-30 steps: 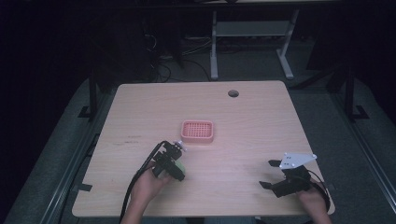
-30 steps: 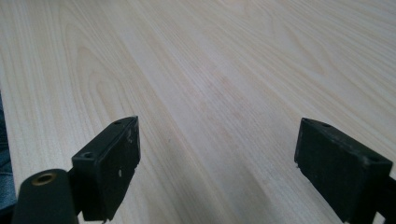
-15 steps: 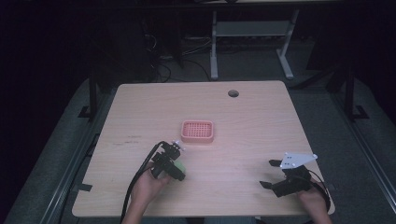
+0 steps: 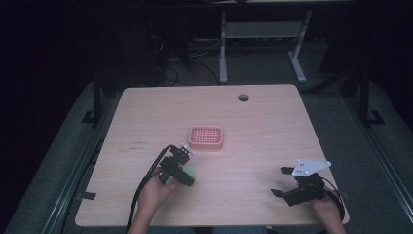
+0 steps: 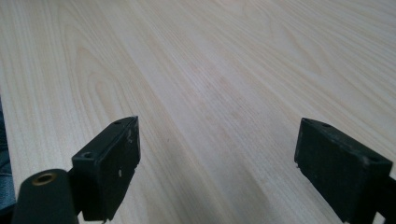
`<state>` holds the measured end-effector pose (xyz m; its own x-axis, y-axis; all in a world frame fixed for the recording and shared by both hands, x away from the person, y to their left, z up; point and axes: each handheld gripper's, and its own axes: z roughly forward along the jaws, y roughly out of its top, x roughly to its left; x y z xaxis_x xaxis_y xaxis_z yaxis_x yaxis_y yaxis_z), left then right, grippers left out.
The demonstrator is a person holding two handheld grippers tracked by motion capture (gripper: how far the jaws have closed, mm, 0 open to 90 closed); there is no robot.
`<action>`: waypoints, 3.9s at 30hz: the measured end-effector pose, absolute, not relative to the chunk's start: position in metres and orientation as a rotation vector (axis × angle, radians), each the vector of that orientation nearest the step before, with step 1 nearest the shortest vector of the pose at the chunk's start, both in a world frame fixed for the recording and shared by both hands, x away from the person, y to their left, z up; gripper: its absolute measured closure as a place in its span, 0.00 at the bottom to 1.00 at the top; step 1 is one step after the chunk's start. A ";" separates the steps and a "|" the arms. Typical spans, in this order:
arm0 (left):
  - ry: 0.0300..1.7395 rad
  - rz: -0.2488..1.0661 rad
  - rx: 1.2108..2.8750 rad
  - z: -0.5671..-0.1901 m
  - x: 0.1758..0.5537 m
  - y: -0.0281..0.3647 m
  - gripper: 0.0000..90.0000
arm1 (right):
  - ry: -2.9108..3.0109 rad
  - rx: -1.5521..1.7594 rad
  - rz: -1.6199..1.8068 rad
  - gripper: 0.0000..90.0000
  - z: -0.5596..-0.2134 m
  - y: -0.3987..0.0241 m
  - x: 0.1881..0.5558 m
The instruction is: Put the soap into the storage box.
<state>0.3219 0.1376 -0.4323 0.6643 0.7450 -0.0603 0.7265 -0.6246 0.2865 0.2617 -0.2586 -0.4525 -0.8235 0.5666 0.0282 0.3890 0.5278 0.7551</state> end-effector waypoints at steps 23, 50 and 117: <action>1.172 0.120 2.542 -0.427 0.323 0.145 0.29 | 2.543 0.812 1.178 0.15 -0.453 -0.259 0.262; 1.152 0.109 2.484 -0.395 0.360 0.137 0.30 | 2.536 0.820 1.189 0.15 -0.452 -0.261 0.262; 1.262 0.039 2.552 -0.412 0.484 0.066 0.29 | 2.502 0.829 1.228 0.15 -0.449 -0.266 0.261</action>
